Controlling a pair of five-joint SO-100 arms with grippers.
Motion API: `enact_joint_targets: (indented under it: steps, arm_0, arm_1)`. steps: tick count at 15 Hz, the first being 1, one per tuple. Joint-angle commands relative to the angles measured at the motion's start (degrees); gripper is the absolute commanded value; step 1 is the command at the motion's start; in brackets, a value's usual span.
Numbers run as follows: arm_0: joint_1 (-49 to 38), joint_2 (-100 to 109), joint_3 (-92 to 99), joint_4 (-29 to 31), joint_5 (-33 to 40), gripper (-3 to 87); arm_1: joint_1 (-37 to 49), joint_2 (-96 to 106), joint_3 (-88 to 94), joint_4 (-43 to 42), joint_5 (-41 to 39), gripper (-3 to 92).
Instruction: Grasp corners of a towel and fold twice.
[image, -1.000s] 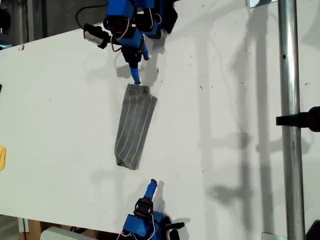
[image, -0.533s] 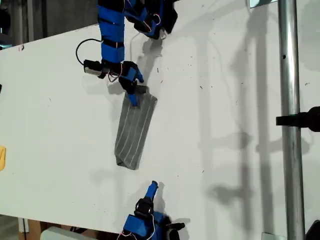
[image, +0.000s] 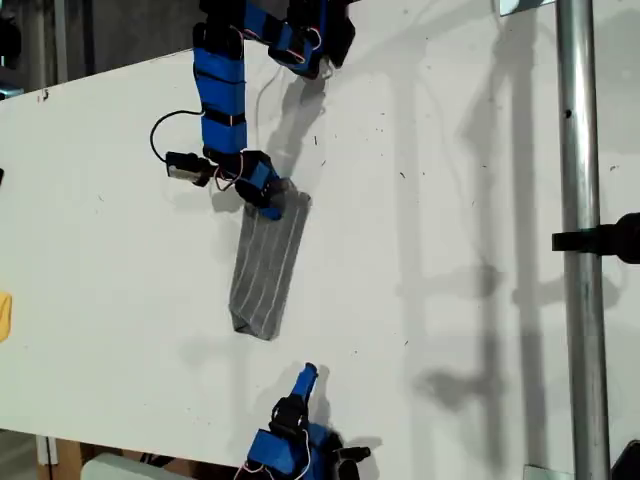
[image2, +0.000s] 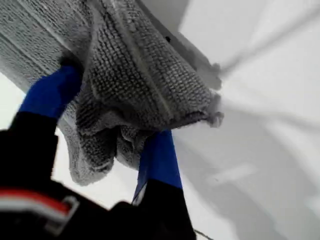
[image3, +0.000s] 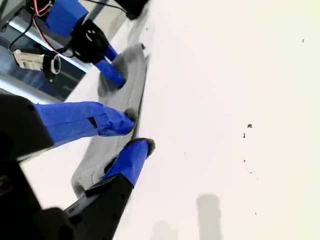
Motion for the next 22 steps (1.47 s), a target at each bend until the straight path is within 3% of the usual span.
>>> enact_joint_targets:
  steps: [1, 4, 5, 7, 8, 13, 17, 18, 19, 20, 21, 22]
  arm_0:
    - [0.88, 0.53, -0.26, 0.35, -0.79, 6.9]
    - [0.70, 0.53, -0.35, 0.26, -0.35, 6.9]
    - [0.70, 0.53, -0.62, 0.26, -0.26, 6.9]
    - [1.05, 0.53, -1.67, 0.26, -0.26, 6.6]
    - [1.32, 0.53, -1.67, 0.26, -0.26, 6.6]
    - [2.20, 0.53, -0.88, 0.35, -1.58, 6.3]
    - [2.90, 0.53, -0.09, 0.44, -2.11, 6.3]
    - [2.90, 0.53, -0.09, 0.44, -2.11, 6.5]
    - [2.90, 0.53, 0.00, 0.35, -2.11, 6.5]
    - [2.90, 0.53, 0.18, 0.26, -2.11, 6.5]
    - [2.90, 0.53, 0.18, 0.18, -2.11, 6.6]
    - [2.99, 0.53, 0.18, 0.09, -2.11, 6.6]
  arm_1:
    - [3.43, -0.18, -3.34, -1.14, -1.93, 1.4]
    - [5.19, 13.97, 0.70, 11.87, -5.36, 0.0]
    - [3.87, 26.54, 3.87, 20.92, -4.22, -0.1]
    - [-0.44, 51.94, 1.49, 49.39, 1.23, -0.1]
    - [-0.97, 55.72, -3.16, 55.72, 1.93, -0.1]
    - [-0.97, 29.71, -4.92, 31.82, -4.48, -0.1]
    - [-1.41, 14.50, -7.73, 24.26, -5.10, 0.5]
    - [-1.76, 11.51, -9.76, 24.08, -5.19, 9.9]
    - [-2.37, 9.67, -12.30, 22.94, -6.15, 33.8]
    - [-2.81, 10.37, -13.36, 19.51, -8.70, 45.9]
    - [-3.34, 12.30, -13.54, 14.06, -13.18, 46.8]
    - [-3.08, 13.71, -13.80, 10.28, -15.47, 32.3]
